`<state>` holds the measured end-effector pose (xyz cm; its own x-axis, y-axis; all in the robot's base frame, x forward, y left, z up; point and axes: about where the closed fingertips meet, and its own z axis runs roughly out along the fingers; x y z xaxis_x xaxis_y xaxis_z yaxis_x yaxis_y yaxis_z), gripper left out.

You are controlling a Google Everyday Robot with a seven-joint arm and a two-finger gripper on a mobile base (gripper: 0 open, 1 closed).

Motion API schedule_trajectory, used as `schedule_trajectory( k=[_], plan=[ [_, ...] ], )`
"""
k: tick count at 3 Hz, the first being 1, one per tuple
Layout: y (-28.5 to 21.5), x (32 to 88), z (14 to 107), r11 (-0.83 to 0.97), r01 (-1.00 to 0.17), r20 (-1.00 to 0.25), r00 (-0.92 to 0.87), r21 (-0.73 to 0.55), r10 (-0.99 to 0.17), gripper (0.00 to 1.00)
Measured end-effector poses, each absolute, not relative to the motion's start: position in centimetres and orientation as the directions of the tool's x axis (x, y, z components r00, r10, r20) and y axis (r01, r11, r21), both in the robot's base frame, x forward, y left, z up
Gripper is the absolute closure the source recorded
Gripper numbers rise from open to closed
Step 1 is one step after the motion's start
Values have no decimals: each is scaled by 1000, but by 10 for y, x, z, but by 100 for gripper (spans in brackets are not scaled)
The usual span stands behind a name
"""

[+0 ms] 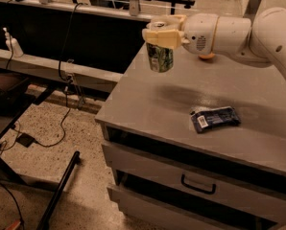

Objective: Place green can upright

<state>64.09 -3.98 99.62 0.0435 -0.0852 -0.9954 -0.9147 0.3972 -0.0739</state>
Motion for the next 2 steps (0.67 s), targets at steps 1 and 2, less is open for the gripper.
schedule_trajectory(
  k=[1, 2],
  plan=[
    [-35, 638, 997, 363, -921, -989, 108, -137, -100, 100],
    [-41, 633, 998, 326, -909, -966, 235, -259, -112, 100]
  ],
)
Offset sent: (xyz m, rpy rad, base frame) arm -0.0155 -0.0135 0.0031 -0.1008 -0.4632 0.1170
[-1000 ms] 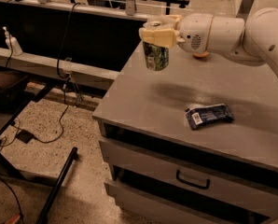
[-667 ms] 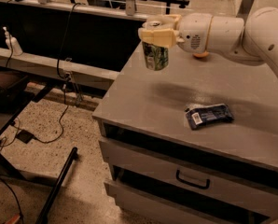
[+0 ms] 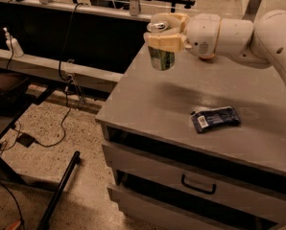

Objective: Place green can upright

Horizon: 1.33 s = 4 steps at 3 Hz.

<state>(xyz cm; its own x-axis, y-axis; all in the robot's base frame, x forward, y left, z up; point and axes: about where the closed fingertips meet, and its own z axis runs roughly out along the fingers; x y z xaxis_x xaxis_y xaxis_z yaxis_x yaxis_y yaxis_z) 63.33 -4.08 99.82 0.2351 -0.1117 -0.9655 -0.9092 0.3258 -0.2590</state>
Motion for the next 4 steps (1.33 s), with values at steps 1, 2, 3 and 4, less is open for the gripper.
schedule_trajectory(
  k=[1, 2, 3, 4],
  plan=[
    [-37, 632, 999, 311, -889, -941, 309, -337, -136, 100],
    [-40, 633, 988, 347, -903, -967, 224, -254, -125, 100],
    [-41, 628, 970, 394, -911, -993, 104, -120, -61, 100],
    [-39, 624, 952, 405, -913, -999, 48, -46, -5, 100]
  ],
)
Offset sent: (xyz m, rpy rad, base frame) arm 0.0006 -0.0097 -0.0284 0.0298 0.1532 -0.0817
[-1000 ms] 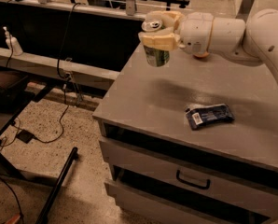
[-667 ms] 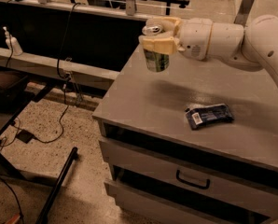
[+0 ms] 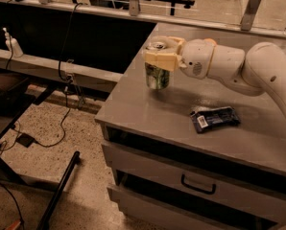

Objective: Place green can upright

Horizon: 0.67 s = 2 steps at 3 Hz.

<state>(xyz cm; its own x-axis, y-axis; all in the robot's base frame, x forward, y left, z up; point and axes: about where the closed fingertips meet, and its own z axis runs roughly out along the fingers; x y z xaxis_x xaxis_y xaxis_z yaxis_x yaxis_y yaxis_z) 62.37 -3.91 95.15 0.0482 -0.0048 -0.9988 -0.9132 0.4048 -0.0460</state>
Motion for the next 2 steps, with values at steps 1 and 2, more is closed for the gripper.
schedule_trajectory(
  k=[1, 2],
  plan=[
    [-38, 622, 939, 404, -915, -999, 31, -23, 15, 100],
    [-36, 621, 939, 400, -916, -999, 31, -22, 16, 83]
  ],
)
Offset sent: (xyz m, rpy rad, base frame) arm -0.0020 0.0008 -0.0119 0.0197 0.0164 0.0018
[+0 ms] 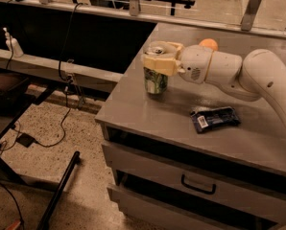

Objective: Place green can upright

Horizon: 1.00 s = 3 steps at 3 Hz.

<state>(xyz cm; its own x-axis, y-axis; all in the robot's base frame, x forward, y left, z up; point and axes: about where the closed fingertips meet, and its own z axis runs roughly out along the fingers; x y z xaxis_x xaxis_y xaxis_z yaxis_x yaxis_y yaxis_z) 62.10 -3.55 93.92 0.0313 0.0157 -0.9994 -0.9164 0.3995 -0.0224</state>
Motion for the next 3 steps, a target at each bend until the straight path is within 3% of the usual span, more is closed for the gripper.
schedule_trajectory(
  k=[1, 3],
  plan=[
    [-32, 620, 940, 394, -919, -999, 32, -23, 15, 52],
    [-27, 619, 941, 386, -922, -999, 33, -25, 15, 5]
  ],
)
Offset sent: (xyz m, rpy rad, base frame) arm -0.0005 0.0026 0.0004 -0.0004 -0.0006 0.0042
